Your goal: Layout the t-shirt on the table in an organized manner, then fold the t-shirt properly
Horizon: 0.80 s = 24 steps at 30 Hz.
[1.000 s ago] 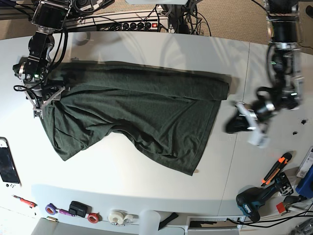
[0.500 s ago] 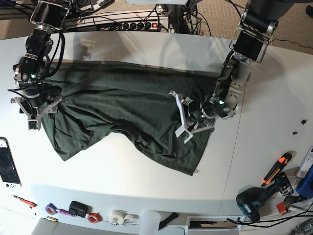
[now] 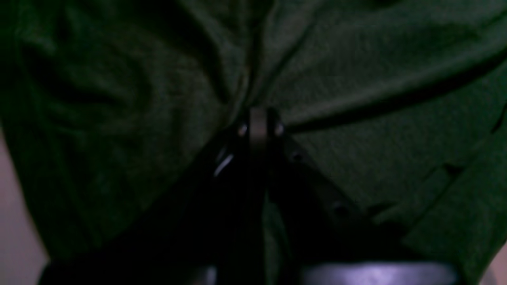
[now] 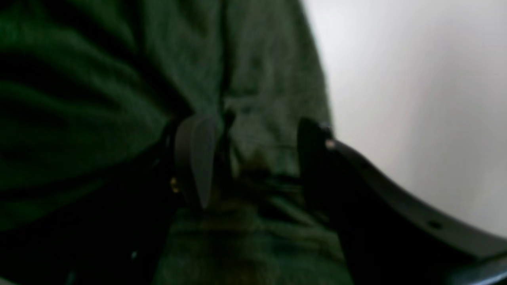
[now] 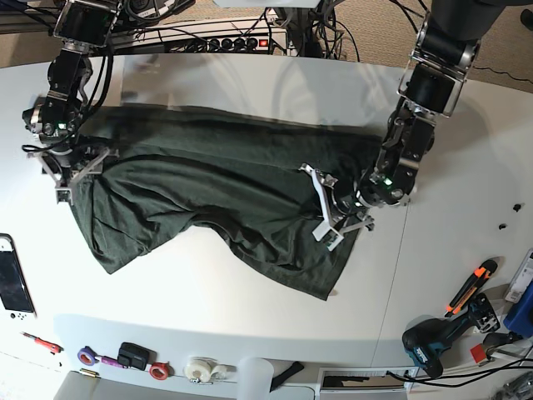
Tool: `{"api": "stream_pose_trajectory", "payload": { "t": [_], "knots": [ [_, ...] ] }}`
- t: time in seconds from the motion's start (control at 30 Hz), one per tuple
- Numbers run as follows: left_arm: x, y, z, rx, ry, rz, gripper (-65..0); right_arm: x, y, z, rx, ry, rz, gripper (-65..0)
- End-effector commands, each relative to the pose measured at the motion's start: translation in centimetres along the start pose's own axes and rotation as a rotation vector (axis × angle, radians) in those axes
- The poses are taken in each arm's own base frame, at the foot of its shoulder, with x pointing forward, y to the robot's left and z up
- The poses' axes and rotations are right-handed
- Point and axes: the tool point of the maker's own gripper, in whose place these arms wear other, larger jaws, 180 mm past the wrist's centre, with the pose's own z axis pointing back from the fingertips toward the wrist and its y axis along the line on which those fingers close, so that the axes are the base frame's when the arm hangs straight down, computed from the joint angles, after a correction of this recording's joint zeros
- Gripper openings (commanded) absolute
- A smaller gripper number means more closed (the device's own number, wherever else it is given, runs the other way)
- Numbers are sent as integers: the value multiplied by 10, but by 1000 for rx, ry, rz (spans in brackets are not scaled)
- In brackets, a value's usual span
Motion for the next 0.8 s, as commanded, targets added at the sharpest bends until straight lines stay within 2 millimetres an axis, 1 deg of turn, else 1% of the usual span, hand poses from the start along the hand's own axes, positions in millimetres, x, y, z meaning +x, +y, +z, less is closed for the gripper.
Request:
{"api": "stream_pose_trajectory", "payload": {
  "t": [0.0, 0.1, 0.33, 0.37, 0.43, 0.47, 0.5, 0.67, 0.77],
  "knots": [
    [-37, 21, 6, 81, 169, -32, -650, 10, -11, 1, -23, -29, 2, -319],
    [-37, 21, 6, 81, 169, -32, -650, 0, -10, -5, -17, 2, -3, -319],
    [-37, 21, 6, 79, 167, -29, -650, -1, -10, -5, -19, 5, -2, -325],
    [-37, 21, 6, 79, 167, -30, -650, -1, -10, -5, -19, 5, -2, -349],
    [-37, 21, 6, 79, 167, -29, -650, -2, -12, -5, -31, 8, 5, -432],
    [-37, 21, 6, 79, 167, -29, -650, -2, -14, -5, -42, 10, 13, -460],
    [-37, 21, 6, 79, 167, -29, -650, -2, -17, -5, -54, 11, 23, -474],
    [-37, 21, 6, 80, 167, -30, -650, 0, -31, -3, -125, 8, 48, -480],
    [-37, 21, 6, 80, 167, -30, -650, 1, -33, -3, -138, 4, 51, -480]
  ]
}}
